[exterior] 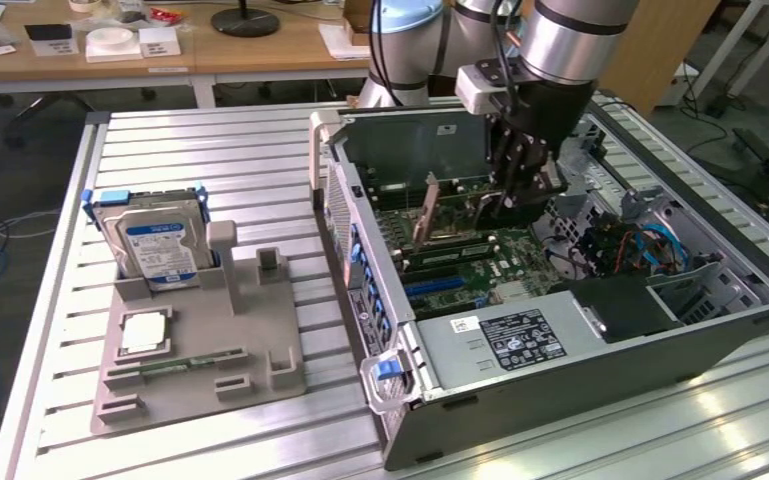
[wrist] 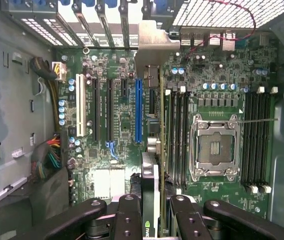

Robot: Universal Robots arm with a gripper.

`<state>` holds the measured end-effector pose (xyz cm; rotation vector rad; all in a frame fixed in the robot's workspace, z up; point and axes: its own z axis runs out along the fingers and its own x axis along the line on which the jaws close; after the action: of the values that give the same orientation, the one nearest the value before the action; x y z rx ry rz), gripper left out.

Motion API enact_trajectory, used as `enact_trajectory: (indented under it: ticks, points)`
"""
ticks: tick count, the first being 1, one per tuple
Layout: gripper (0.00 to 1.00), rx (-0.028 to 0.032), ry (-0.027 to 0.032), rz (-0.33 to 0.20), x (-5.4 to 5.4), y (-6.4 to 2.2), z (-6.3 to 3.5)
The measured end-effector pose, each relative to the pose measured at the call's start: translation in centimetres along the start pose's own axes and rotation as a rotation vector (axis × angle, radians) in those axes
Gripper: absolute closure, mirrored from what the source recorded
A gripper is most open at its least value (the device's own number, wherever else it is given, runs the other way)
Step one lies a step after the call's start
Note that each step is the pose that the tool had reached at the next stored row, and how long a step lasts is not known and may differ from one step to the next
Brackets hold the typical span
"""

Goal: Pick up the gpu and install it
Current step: 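Insert the gpu into the slot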

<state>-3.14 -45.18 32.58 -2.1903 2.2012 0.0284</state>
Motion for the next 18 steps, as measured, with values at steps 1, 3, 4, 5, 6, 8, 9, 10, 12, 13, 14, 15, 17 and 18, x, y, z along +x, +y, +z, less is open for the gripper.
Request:
enact_trajectory:
  ticks: [1,3,4,5,6,8,9,10,12,13,14,15,17,18]
  points:
    - [0.73,0.0000,0.0001,0.000,0.00,0.00,0.00]
    - [0.73,0.0000,0.0000,0.000,0.00,0.00,0.00]
    - [0.73,0.0000,0.0000,0.000,0.00,0.00,0.02]
    - [0.73,-0.0001,0.0000,0.000,0.00,0.00,0.02]
    - [0.73,0.0000,0.0000,0.000,0.00,0.00,0.03]
    - [0.73,0.0000,-0.0001,0.000,0.00,0.04,0.07]
    - [0.73,0.0000,0.0000,0.000,0.00,0.08,0.08]
    - [0.73,0.0000,0.0001,0.000,0.01,0.11,0.09]
    - [0.73,-0.0001,0.0000,0.000,0.01,0.20,0.12]
    - [0.73,0.0000,-0.0001,0.000,0.01,0.25,0.13]
    - [0.73,0.0000,0.0000,0.000,0.01,0.32,0.14]
    - [0.73,0.0000,0.0001,0.000,0.01,0.37,0.14]
    - [0.73,0.0000,0.0000,0.000,0.01,0.49,0.15]
    - [0.73,0.0000,0.0000,0.000,0.01,0.55,0.16]
